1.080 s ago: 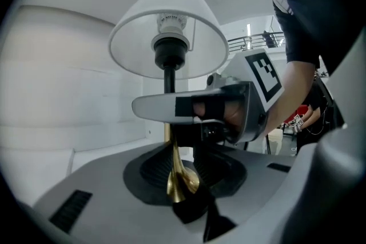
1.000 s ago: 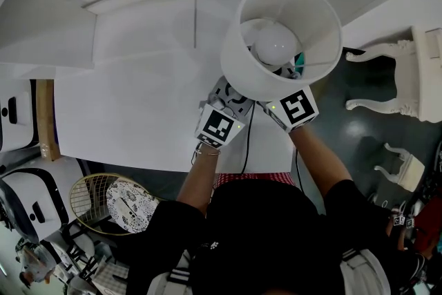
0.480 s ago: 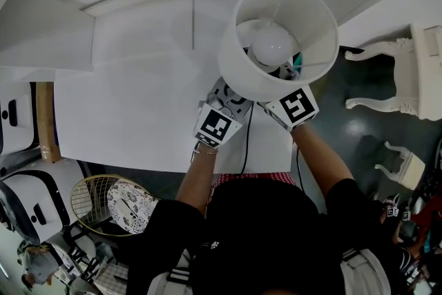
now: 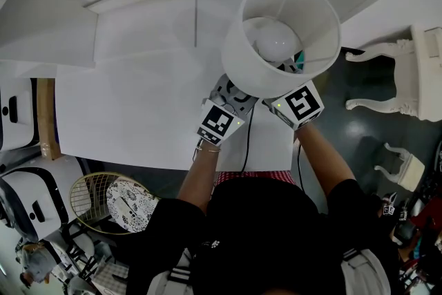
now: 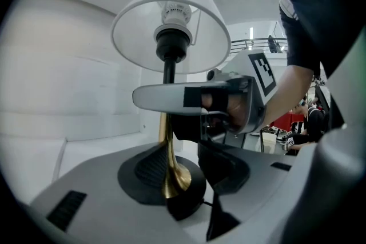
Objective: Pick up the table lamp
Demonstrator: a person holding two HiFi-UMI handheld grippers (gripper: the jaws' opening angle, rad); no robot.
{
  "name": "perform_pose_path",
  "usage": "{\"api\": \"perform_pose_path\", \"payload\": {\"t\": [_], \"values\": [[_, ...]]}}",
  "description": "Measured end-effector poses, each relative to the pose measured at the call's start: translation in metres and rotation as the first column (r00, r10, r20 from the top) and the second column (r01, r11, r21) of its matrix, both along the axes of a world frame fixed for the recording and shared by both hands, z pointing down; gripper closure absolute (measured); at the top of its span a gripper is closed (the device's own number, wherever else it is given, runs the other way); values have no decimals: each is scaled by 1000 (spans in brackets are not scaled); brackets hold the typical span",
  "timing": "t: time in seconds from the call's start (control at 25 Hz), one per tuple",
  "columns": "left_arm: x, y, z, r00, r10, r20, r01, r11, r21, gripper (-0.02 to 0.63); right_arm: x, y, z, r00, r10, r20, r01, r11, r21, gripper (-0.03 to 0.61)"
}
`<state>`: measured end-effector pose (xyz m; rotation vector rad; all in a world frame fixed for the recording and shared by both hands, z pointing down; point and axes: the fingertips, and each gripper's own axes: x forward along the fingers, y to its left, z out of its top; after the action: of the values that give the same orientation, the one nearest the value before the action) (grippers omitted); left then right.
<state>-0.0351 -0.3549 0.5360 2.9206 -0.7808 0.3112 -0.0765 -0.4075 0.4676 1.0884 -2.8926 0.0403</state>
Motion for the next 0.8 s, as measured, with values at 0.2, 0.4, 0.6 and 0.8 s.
{"api": "perform_pose_path", "payload": {"t": [0.2, 0.4, 0.6, 0.8], "values": [[0, 1, 0, 1000, 13, -5, -13, 1000, -16, 457, 4, 5, 0, 1000, -4, 9, 4, 1000, -1, 512], [1, 2, 1, 998, 15, 55, -15, 1000, -2, 446, 6, 6, 2, 1000, 4, -7, -4, 1000, -4, 512], [1, 4, -4, 1000, 14, 22, -14, 1000, -3, 417, 5, 7, 3, 1000, 6, -20, -6, 1000, -13, 512], [-1, -5, -18, 1000, -4, -8, 4, 999, 52, 411, 6, 7, 4, 1000, 3, -12, -4, 1000, -20, 512]]}}
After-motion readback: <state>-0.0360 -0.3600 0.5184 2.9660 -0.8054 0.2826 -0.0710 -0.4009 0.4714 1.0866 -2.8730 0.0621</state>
